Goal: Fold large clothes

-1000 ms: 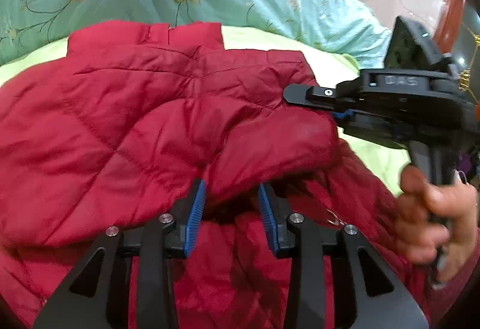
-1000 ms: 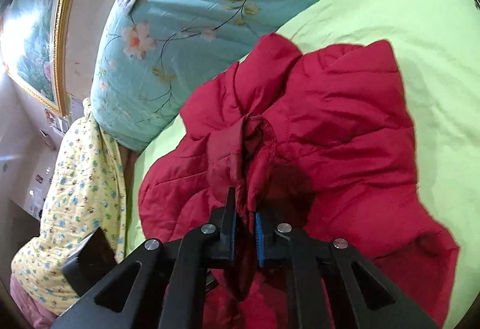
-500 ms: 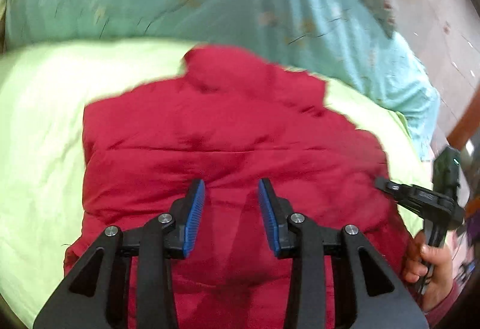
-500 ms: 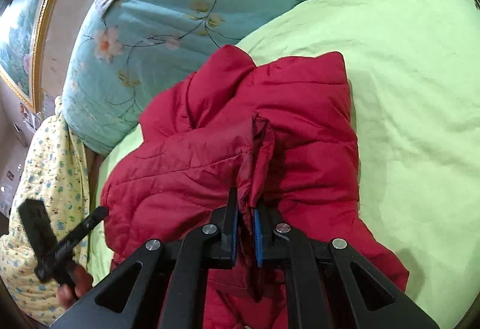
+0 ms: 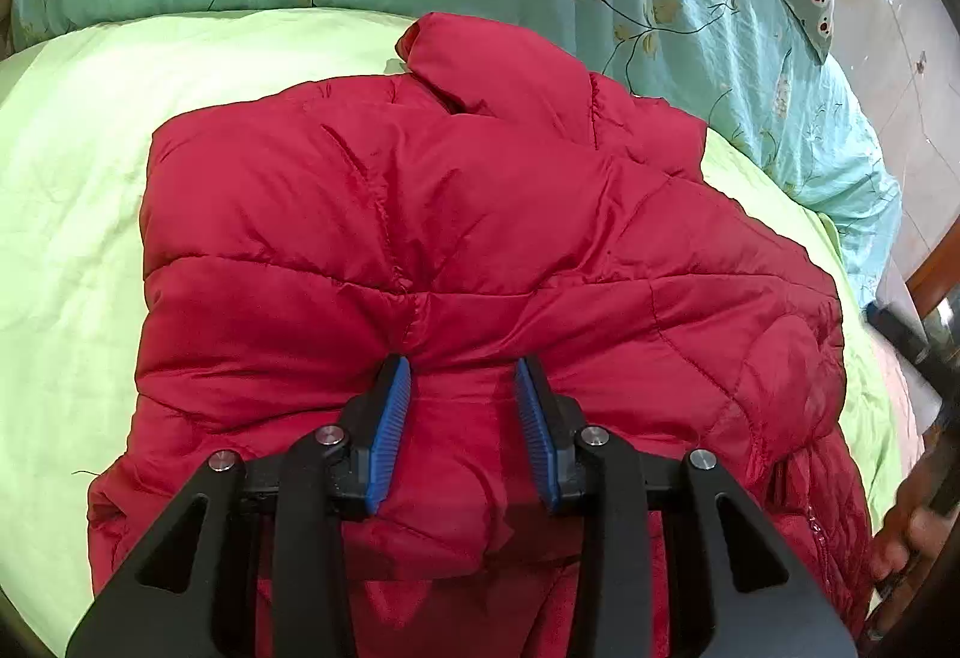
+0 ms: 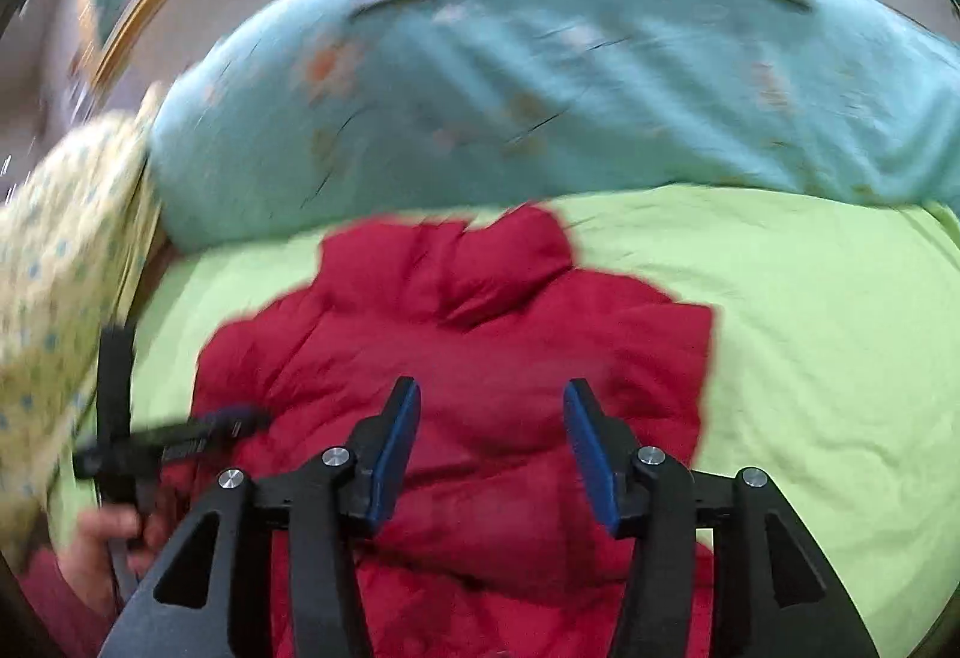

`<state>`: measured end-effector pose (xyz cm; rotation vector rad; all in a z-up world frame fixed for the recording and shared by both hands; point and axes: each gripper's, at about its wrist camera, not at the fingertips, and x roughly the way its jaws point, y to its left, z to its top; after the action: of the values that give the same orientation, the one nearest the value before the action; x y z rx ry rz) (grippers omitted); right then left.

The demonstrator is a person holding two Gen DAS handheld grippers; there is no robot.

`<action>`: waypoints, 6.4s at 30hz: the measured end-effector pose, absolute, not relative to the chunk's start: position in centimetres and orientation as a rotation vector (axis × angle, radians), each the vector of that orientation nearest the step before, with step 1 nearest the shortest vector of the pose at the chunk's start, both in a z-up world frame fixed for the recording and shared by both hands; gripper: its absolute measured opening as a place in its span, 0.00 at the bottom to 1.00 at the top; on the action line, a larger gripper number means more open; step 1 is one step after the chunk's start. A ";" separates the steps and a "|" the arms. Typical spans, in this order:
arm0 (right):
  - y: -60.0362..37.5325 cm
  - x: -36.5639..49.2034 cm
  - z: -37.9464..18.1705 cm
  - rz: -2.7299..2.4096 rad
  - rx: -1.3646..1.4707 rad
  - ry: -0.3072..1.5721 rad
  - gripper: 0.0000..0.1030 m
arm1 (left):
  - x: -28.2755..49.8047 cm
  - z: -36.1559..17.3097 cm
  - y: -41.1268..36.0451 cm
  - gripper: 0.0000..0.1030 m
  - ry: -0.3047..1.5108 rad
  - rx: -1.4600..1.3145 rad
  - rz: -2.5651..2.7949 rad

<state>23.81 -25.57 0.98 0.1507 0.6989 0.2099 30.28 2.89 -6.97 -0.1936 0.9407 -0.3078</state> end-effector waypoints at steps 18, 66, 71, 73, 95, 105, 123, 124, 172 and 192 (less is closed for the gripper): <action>-27.6 27.2 -7.6 0.154 0.241 0.922 0.42 | 27.2 -6.2 5.1 0.34 0.929 -0.210 -0.307; -30.2 7.4 -0.2 0.165 0.305 0.852 0.72 | 8.0 -3.6 13.4 0.61 0.942 -0.161 -0.105; -31.8 4.8 -0.6 0.096 0.306 0.882 0.75 | 7.1 -4.7 14.4 0.61 0.976 -0.179 -0.104; -31.8 4.1 -1.3 0.074 0.297 0.915 0.77 | 6.7 -4.9 14.8 0.61 0.982 -0.192 -0.104; -29.6 -0.3 -5.4 0.108 0.168 1.105 0.76 | 3.6 -6.9 16.2 0.61 1.030 -0.237 -0.119; -32.5 -2.8 -4.2 0.164 0.238 1.071 0.42 | 2.1 -7.6 16.9 0.61 1.070 -0.250 -0.169; -31.6 -3.0 -4.1 0.177 0.242 1.010 0.42 | 0.7 -8.2 14.0 0.60 1.096 -0.170 -0.300; -31.6 -3.0 -4.1 0.175 0.243 1.009 0.42 | 0.6 -8.2 14.0 0.57 1.093 -0.172 -0.304; -36.5 2.1 4.8 0.269 0.553 0.603 0.21 | 6.9 4.2 18.3 0.16 0.701 -0.471 -0.405; -36.6 9.2 6.5 0.251 0.569 0.525 0.21 | 14.4 5.6 17.5 0.17 0.660 -0.492 -0.336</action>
<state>9.18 -36.62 6.51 0.5688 0.5253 0.2508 14.39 17.46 5.56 -0.4916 0.6598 -0.3362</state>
